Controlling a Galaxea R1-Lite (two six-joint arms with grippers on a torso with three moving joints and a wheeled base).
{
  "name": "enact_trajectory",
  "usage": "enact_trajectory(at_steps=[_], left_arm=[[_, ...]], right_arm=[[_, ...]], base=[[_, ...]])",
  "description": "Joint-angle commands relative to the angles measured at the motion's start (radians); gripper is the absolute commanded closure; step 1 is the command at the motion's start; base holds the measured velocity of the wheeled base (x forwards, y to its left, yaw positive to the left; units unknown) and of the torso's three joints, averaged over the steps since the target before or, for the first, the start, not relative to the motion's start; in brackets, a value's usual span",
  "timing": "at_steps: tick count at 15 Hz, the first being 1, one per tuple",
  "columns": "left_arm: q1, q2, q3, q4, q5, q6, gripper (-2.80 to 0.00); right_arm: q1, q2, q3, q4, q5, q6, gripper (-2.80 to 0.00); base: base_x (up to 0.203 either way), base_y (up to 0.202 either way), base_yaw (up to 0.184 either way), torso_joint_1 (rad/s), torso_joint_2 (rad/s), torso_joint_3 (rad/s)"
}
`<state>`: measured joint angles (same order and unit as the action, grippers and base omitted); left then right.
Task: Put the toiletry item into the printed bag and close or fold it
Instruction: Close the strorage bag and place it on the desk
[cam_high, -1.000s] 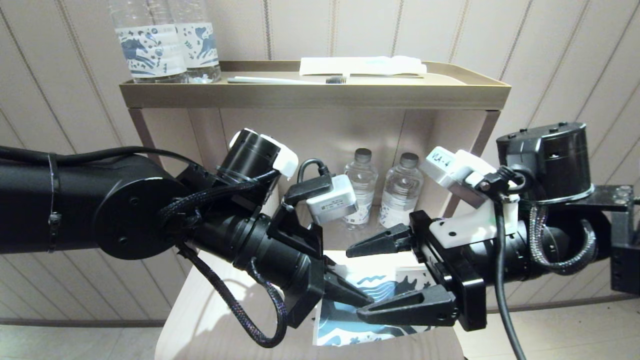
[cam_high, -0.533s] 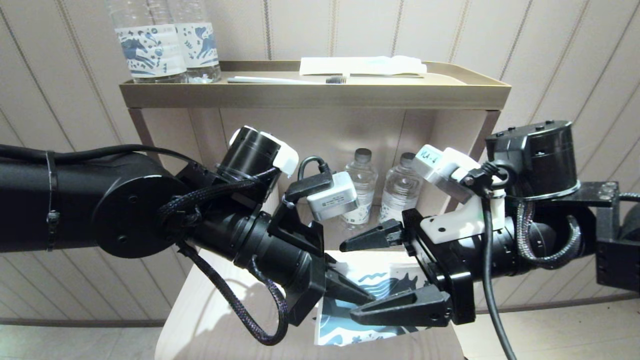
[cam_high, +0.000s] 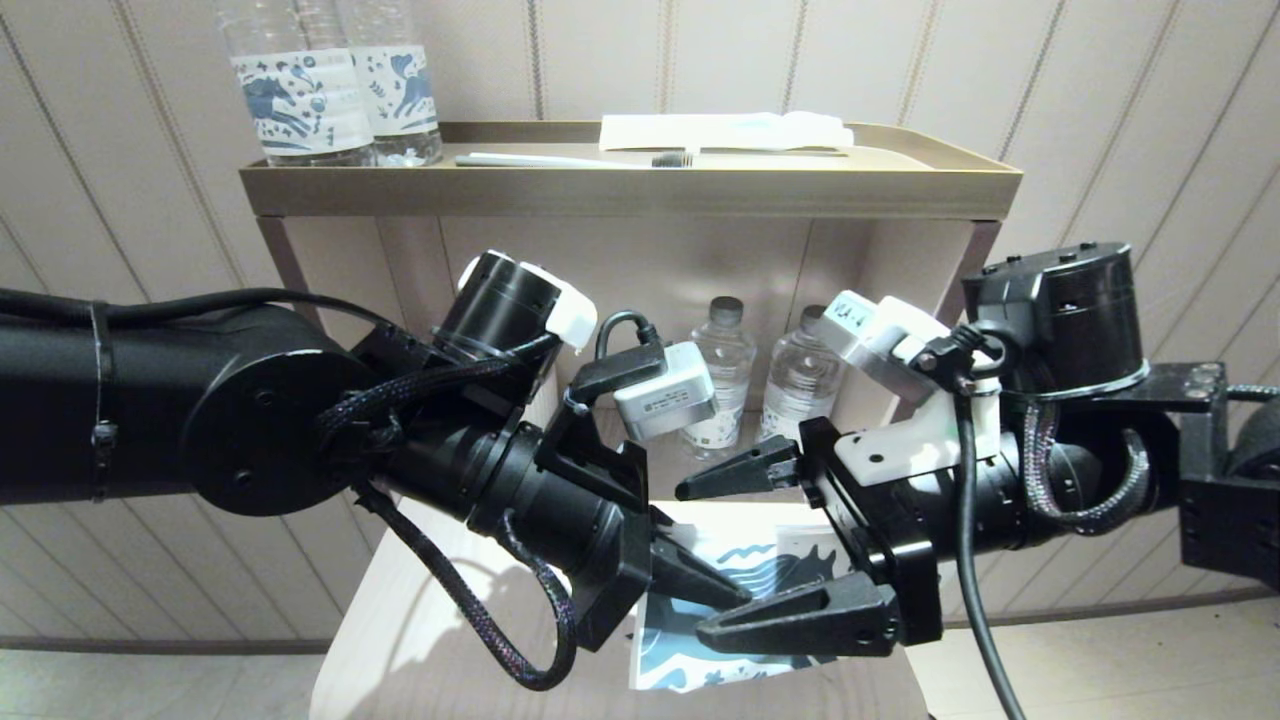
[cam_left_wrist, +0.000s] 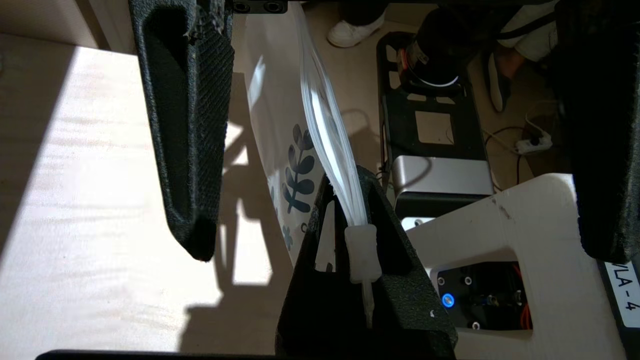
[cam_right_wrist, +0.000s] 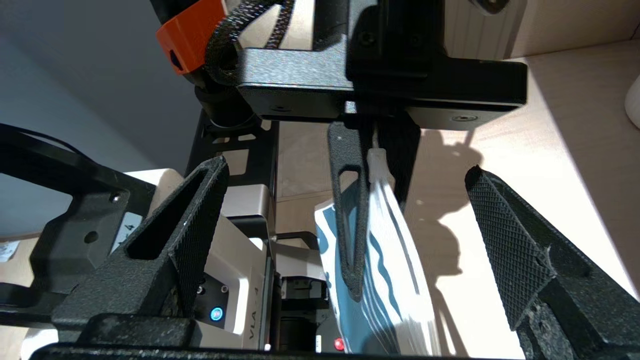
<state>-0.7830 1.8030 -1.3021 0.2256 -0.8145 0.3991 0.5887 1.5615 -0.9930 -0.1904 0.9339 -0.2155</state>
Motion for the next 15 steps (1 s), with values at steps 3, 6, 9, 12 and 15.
enact_trajectory(at_steps=[3,6,9,12,15], left_arm=[[-0.001,-0.002,0.001,0.001,-0.005,0.003,0.00],[0.000,-0.003,0.001,0.001,-0.005,0.003,0.00],[0.000,-0.002,0.003,0.001,-0.005,0.003,0.00],[-0.001,-0.002,0.003,0.000,-0.005,0.003,0.00],[0.000,-0.004,0.003,0.001,-0.005,0.003,0.00]], right_arm=[[-0.001,0.003,-0.001,-0.001,0.049,-0.002,-2.80],[-0.001,0.001,0.003,-0.002,0.048,-0.005,-2.80],[-0.001,0.003,0.002,-0.001,0.049,-0.005,-2.80],[-0.002,0.002,-0.003,0.001,0.047,-0.004,-2.80],[-0.003,-0.003,0.005,-0.003,0.045,-0.007,-2.80]], base=[[0.000,0.000,0.000,0.000,0.00,0.000],[0.000,0.000,0.000,0.000,0.00,0.000],[0.000,0.000,0.000,0.000,0.00,0.000],[0.000,0.000,0.000,0.000,0.00,0.000],[0.000,0.000,0.000,0.000,0.00,0.000]])
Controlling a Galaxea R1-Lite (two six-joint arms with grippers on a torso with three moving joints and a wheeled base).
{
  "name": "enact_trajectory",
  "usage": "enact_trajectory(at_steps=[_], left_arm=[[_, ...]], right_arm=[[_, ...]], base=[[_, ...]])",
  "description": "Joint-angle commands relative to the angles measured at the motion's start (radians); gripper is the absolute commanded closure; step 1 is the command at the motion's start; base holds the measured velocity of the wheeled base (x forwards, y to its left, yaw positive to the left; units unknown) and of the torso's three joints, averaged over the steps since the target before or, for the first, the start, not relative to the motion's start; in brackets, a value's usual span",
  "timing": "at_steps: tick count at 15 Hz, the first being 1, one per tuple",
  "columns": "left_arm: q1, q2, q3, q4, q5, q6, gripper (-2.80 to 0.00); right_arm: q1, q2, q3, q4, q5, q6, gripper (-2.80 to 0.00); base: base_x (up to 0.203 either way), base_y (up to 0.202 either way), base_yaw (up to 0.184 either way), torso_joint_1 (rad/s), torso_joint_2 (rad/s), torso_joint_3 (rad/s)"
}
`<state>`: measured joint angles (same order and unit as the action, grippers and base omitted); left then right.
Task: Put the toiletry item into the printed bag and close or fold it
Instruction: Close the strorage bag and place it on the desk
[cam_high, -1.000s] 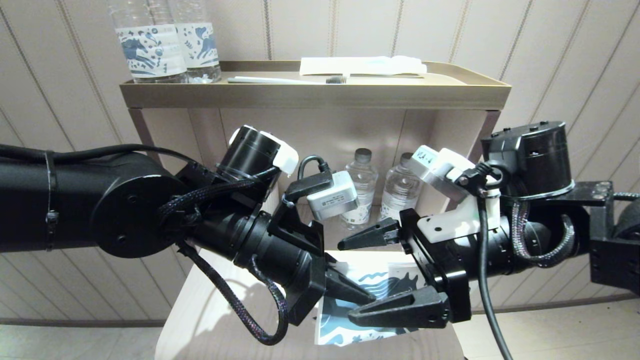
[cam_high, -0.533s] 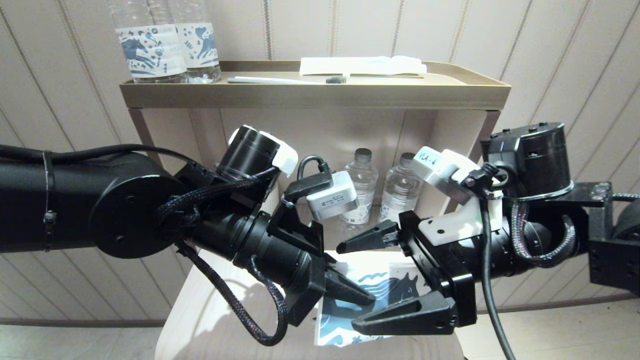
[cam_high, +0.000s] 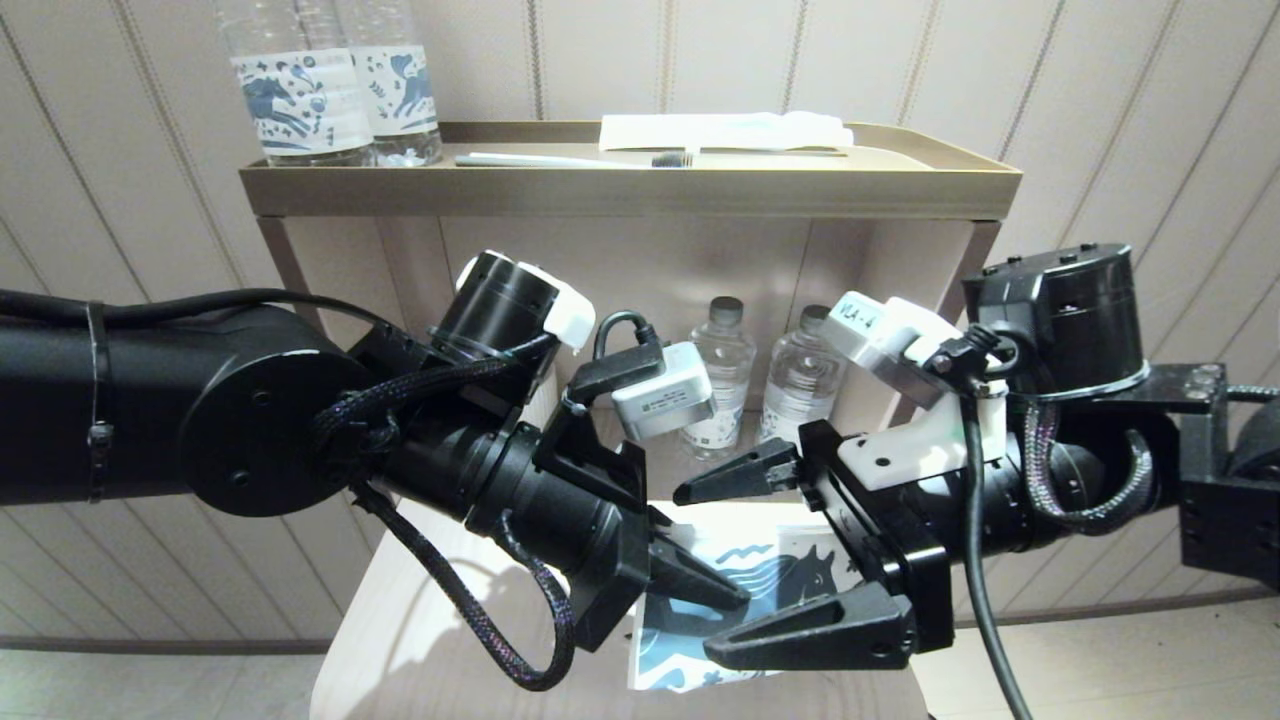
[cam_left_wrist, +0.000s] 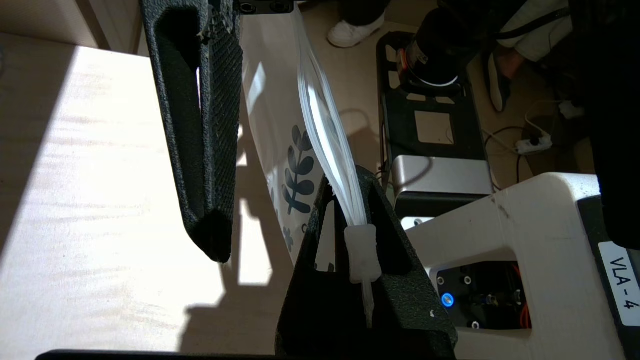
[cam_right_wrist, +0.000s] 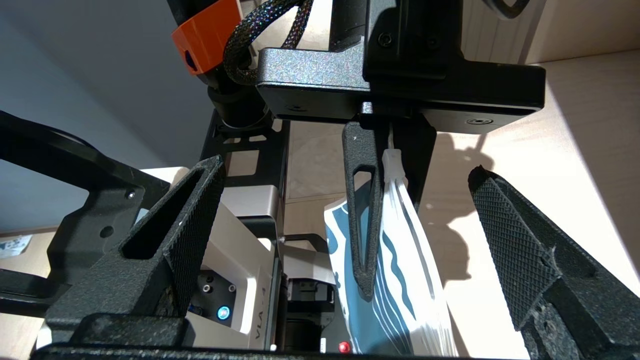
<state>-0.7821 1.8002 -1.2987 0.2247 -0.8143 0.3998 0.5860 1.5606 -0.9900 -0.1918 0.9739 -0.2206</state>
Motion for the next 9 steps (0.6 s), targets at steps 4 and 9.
enact_trajectory(at_steps=[4,9], left_arm=[[0.000,-0.001,-0.001,0.002,-0.005,0.002,0.00],[0.000,-0.002,-0.001,0.002,-0.005,0.002,0.00]], right_arm=[[0.000,-0.001,-0.003,-0.002,0.003,-0.002,-2.80],[0.000,-0.004,-0.001,-0.002,0.008,0.000,-2.80]], base=[[0.000,0.000,0.000,0.000,0.00,0.000],[0.000,0.000,0.000,0.000,0.00,0.000]])
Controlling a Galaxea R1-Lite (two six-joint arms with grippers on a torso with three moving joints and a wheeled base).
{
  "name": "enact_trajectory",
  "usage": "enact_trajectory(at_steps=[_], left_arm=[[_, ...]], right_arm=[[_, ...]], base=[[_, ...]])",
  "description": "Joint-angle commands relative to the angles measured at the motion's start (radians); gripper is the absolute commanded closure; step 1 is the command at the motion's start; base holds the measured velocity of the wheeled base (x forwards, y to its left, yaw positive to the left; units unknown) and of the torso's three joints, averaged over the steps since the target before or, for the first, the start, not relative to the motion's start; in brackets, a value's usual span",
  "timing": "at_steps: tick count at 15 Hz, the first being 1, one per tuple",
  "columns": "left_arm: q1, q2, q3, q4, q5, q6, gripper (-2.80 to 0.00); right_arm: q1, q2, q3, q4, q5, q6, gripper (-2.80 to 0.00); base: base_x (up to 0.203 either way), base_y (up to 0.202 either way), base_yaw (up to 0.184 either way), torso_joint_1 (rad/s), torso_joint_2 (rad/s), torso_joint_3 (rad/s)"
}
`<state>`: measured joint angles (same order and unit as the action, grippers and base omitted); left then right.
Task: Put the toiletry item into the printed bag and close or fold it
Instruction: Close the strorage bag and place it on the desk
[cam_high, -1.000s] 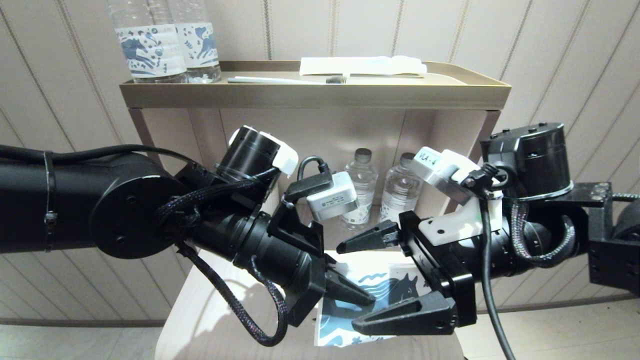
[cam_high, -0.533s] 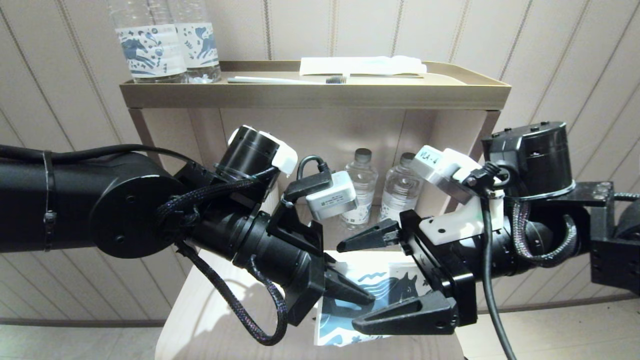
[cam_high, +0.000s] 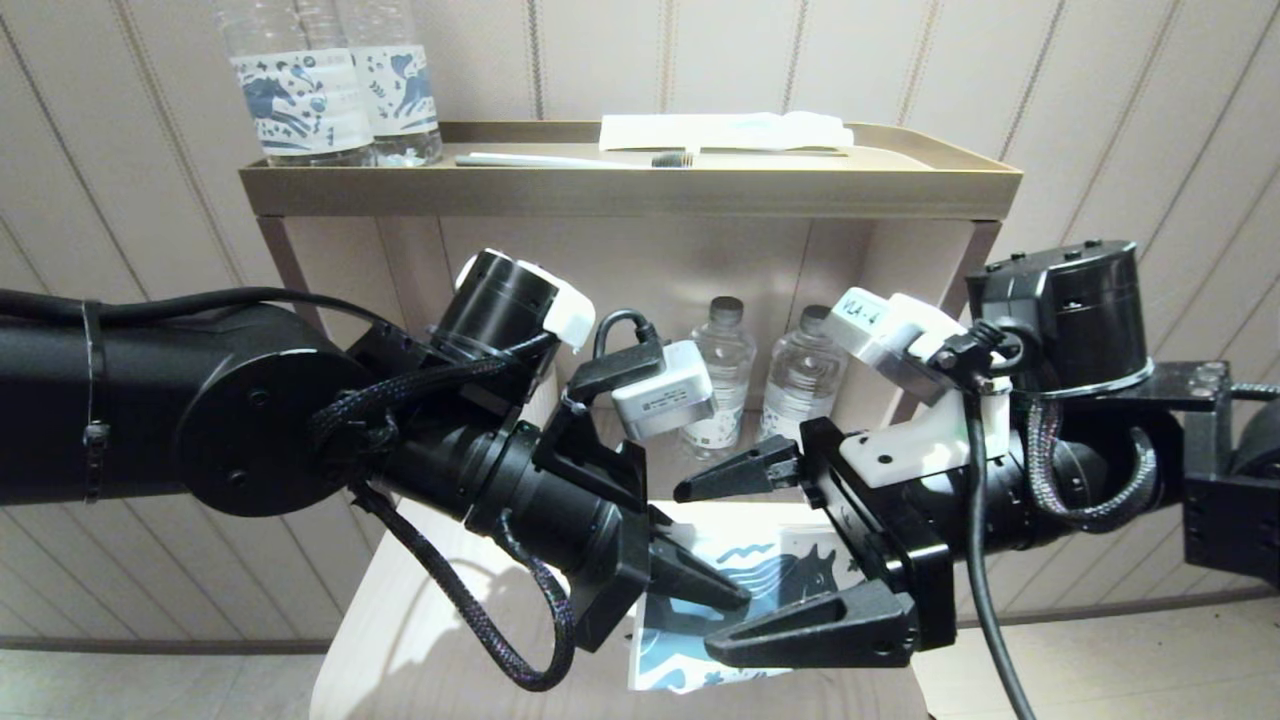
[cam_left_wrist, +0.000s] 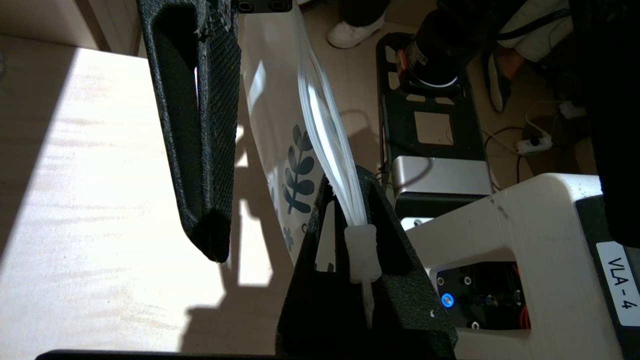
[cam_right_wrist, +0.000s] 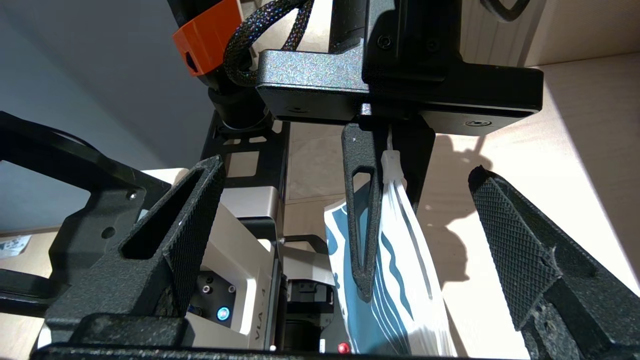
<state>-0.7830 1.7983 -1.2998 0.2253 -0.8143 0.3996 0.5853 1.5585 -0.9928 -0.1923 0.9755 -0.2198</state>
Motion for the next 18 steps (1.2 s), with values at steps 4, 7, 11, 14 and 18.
enact_trajectory(at_steps=[4,7,11,14,18], left_arm=[[-0.001,0.001,-0.001,0.002,-0.005,0.002,0.00],[0.000,0.000,0.001,0.002,-0.005,0.002,0.00],[-0.001,0.001,0.001,0.000,-0.005,0.002,0.00],[-0.001,0.000,0.005,-0.001,-0.005,0.004,0.00],[-0.001,-0.002,0.005,-0.001,-0.005,0.004,0.00]], right_arm=[[0.002,0.005,0.000,-0.004,0.008,-0.007,-2.80],[0.001,0.004,0.002,-0.002,0.005,-0.006,0.00],[0.001,0.002,0.000,-0.001,0.006,-0.003,0.00],[0.001,0.003,0.002,-0.002,0.008,-0.004,0.00],[0.001,0.005,0.003,-0.002,0.009,-0.010,0.00]], base=[[0.000,0.000,0.000,0.000,0.00,0.000],[0.000,0.000,0.000,0.000,0.00,0.000],[0.000,0.000,0.000,0.000,0.00,0.000],[0.000,0.000,0.000,0.000,0.00,0.000],[0.000,0.000,0.000,0.000,0.00,0.000]])
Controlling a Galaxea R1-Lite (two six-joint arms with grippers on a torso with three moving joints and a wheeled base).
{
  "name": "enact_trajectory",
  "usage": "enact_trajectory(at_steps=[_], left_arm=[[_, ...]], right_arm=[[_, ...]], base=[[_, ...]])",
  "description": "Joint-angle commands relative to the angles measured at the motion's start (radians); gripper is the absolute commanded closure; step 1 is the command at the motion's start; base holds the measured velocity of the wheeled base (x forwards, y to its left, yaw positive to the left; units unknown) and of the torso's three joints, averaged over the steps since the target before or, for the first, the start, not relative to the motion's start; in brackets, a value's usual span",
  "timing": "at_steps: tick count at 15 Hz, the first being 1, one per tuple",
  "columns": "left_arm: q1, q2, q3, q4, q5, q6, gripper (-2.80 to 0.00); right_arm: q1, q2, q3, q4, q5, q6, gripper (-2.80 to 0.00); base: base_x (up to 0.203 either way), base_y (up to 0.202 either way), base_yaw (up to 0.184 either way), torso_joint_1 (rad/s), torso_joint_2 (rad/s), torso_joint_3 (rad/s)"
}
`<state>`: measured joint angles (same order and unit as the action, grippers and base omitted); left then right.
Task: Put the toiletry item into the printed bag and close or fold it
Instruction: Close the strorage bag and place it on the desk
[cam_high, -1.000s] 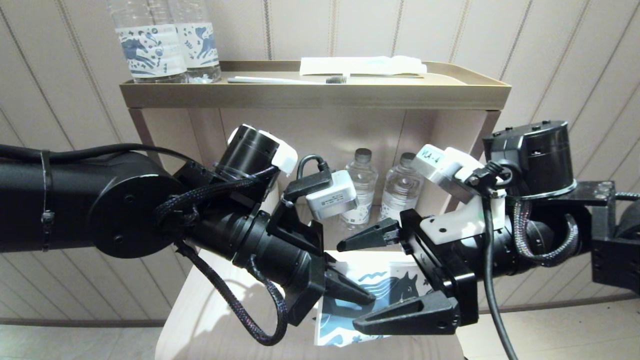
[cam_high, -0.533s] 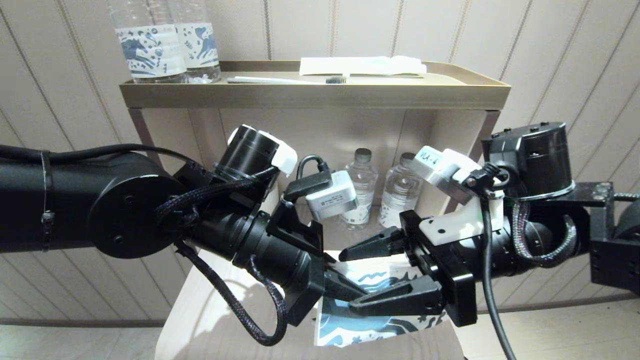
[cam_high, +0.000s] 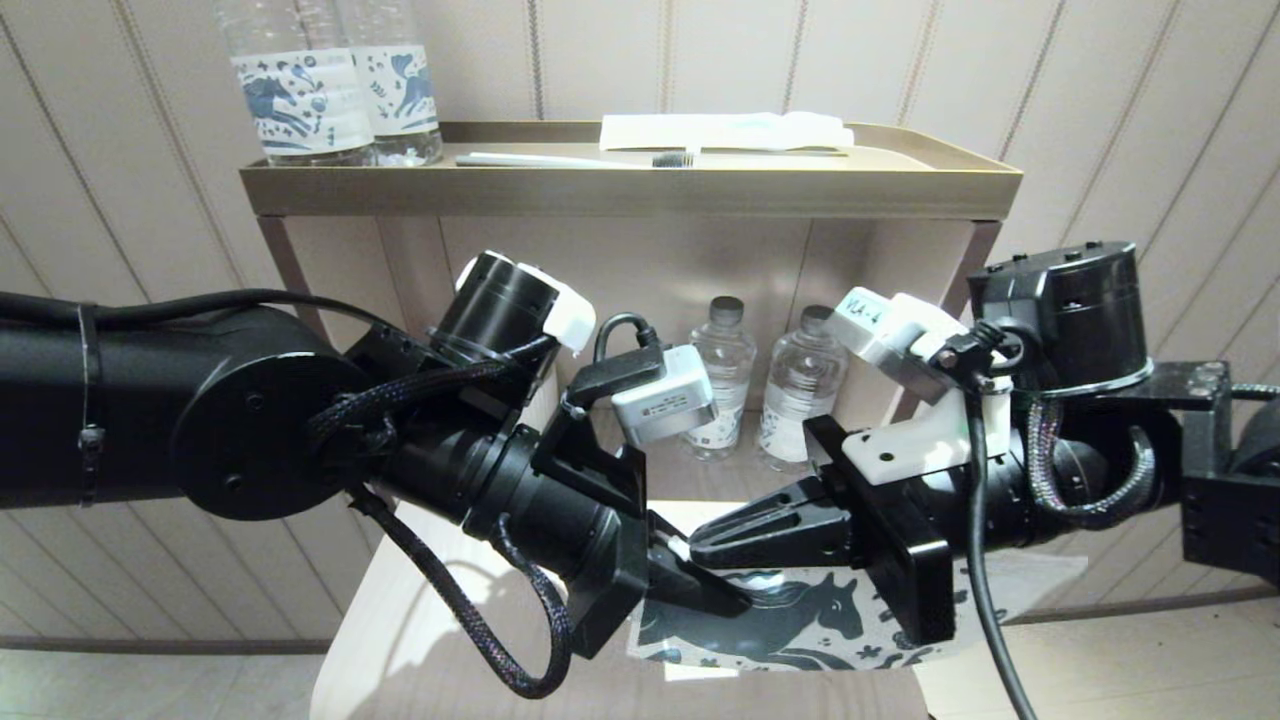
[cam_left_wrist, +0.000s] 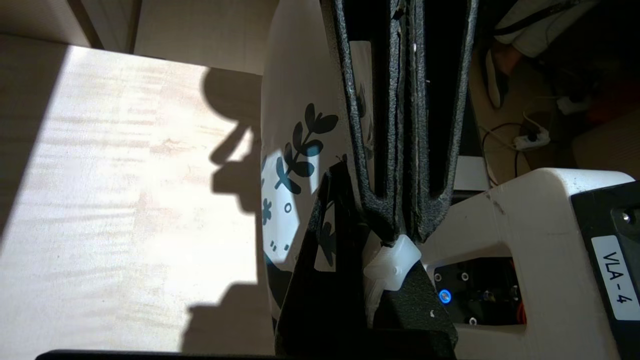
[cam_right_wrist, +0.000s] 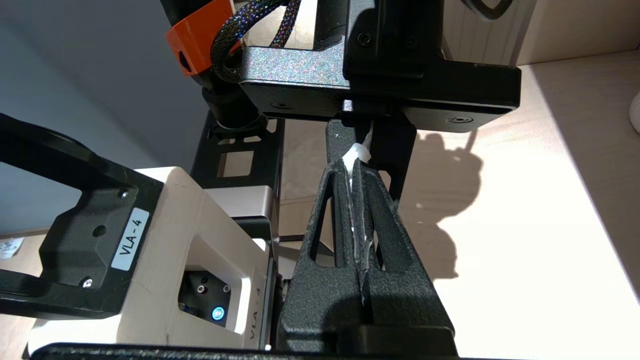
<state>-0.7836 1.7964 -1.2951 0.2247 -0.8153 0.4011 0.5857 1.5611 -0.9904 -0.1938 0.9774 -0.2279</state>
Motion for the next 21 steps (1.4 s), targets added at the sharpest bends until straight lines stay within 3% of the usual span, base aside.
enact_trajectory(at_steps=[1,8,21], left_arm=[[0.000,0.000,0.000,-0.001,-0.004,0.002,0.00],[0.001,-0.012,0.004,-0.001,-0.001,-0.031,0.00],[0.001,-0.014,0.011,-0.004,0.004,-0.033,0.00]], right_arm=[[0.001,0.002,0.000,-0.001,0.007,-0.003,0.00],[0.002,-0.003,-0.013,0.002,0.004,0.039,0.00],[-0.009,-0.009,0.016,-0.003,0.000,0.013,0.00]], base=[[0.000,0.000,0.000,0.000,0.00,0.000],[0.000,0.000,0.000,0.000,0.00,0.000],[0.000,0.000,0.000,0.000,0.00,0.000]])
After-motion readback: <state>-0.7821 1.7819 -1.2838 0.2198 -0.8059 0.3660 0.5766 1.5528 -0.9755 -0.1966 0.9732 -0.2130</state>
